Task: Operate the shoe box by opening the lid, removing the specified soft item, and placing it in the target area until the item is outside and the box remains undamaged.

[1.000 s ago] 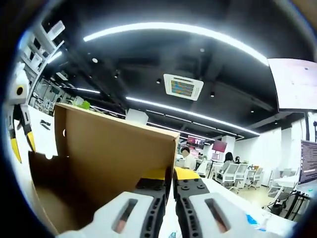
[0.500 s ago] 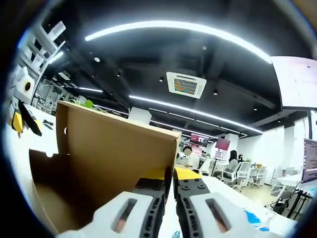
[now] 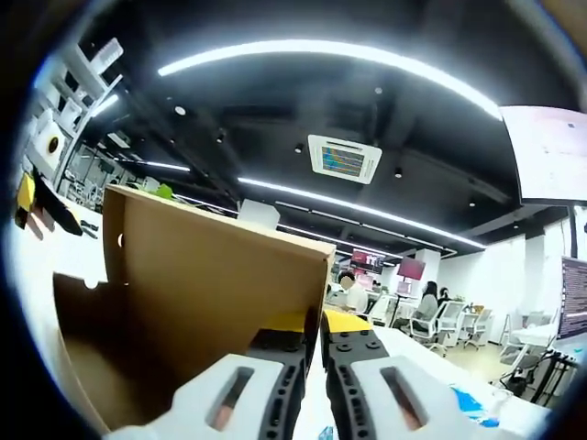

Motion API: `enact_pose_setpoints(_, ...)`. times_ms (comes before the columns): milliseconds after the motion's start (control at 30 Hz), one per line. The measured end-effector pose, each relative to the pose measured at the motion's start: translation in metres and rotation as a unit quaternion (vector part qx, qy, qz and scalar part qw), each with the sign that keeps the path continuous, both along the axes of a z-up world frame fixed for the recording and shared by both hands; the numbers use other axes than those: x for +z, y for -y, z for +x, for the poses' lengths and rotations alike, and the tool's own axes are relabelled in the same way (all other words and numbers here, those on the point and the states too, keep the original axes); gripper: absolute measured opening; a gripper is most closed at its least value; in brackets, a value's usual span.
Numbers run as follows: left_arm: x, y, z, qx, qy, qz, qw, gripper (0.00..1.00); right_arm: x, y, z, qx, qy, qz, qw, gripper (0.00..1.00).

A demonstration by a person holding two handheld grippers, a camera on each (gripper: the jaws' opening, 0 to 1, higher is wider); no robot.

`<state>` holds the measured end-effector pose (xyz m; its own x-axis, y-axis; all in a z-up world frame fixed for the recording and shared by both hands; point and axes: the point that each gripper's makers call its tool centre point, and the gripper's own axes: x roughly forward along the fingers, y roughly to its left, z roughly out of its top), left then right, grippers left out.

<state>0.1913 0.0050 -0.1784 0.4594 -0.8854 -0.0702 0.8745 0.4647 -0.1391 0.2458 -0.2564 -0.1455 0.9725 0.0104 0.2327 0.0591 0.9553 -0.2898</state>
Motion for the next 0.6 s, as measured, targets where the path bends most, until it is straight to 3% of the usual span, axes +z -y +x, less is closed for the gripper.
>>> enact_pose_setpoints(67,-0.001,-0.003,0.003,0.013,0.004,0.009,0.9999,0.89,0.000,0.000,-0.001,0.000,0.000,-0.001,1.0000,0.02)
enact_pose_setpoints(133,-0.006,-0.004,0.001,0.006,0.020,0.040,0.9990,0.83,-0.001,0.000,-0.001,-0.004,0.002,-0.004,1.0000,0.02)
enact_pose_setpoints(433,0.004,-0.003,0.001,0.013,0.006,-0.002,0.9999,0.86,-0.006,-0.001,-0.010,-0.015,0.008,-0.015,0.9997,0.02)
enact_pose_setpoints(533,-0.005,-0.004,-0.001,0.011,0.005,0.013,0.9998,0.86,-0.011,-0.003,-0.014,-0.016,0.006,-0.028,0.9995,0.02)
enact_pose_setpoints(600,-0.002,-0.007,0.001,0.016,0.007,0.004,0.9998,0.86,-0.013,-0.003,-0.017,-0.016,0.003,-0.028,0.9995,0.02)
